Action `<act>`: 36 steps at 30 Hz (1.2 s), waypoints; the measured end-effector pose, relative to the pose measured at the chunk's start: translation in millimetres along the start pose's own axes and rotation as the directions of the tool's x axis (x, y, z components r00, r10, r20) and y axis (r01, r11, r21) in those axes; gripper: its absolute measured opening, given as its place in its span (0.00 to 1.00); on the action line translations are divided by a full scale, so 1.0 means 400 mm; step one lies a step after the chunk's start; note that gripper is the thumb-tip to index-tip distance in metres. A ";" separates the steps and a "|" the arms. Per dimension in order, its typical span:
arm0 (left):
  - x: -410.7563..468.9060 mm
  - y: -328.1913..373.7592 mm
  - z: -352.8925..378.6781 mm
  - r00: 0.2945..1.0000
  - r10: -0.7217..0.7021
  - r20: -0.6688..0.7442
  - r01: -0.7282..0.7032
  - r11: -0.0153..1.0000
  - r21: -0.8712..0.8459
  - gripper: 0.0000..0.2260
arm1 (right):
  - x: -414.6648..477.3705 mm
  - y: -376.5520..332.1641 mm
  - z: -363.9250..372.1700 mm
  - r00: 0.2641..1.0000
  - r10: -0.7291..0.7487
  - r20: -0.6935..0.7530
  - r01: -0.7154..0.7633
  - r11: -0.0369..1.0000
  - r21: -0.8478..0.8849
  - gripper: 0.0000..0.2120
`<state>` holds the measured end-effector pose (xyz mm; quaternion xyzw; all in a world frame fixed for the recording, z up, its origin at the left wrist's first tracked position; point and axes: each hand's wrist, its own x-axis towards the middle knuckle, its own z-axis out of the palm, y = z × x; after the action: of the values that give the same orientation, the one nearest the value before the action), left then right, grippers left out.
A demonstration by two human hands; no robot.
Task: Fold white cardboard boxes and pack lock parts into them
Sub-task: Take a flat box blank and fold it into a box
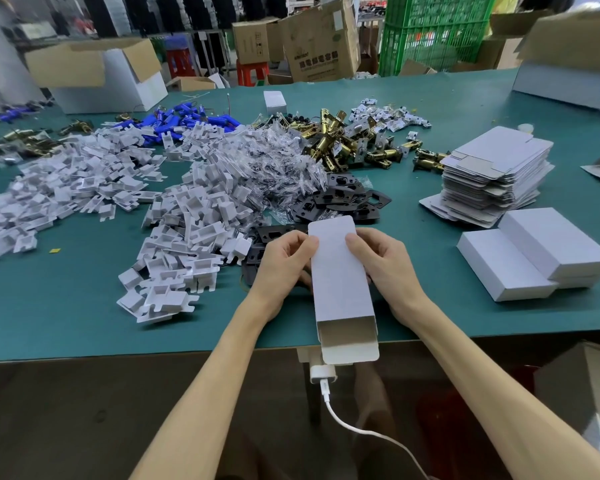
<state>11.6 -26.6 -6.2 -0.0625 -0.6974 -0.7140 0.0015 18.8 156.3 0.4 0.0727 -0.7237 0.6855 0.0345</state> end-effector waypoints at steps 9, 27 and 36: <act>0.001 0.003 -0.008 0.995 0.064 0.080 -0.064 0.998 0.003 0.21 | 0.008 0.008 0.005 0.997 0.018 -0.071 -0.017 1.000 0.024 0.12; -0.006 0.010 0.001 0.994 0.041 0.101 -0.038 0.999 -0.031 0.21 | 0.002 0.005 -0.002 0.993 0.019 -0.113 -0.020 1.000 -0.006 0.15; -0.002 0.005 -0.003 0.998 0.022 0.053 -0.020 0.999 -0.036 0.15 | -0.001 0.003 -0.006 0.997 0.005 -0.079 -0.005 1.000 -0.005 0.13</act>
<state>12.5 -27.8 -4.4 -0.0892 -0.6839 -0.7241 -0.0108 18.7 158.9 -0.7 0.0436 -0.7238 0.6858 0.0616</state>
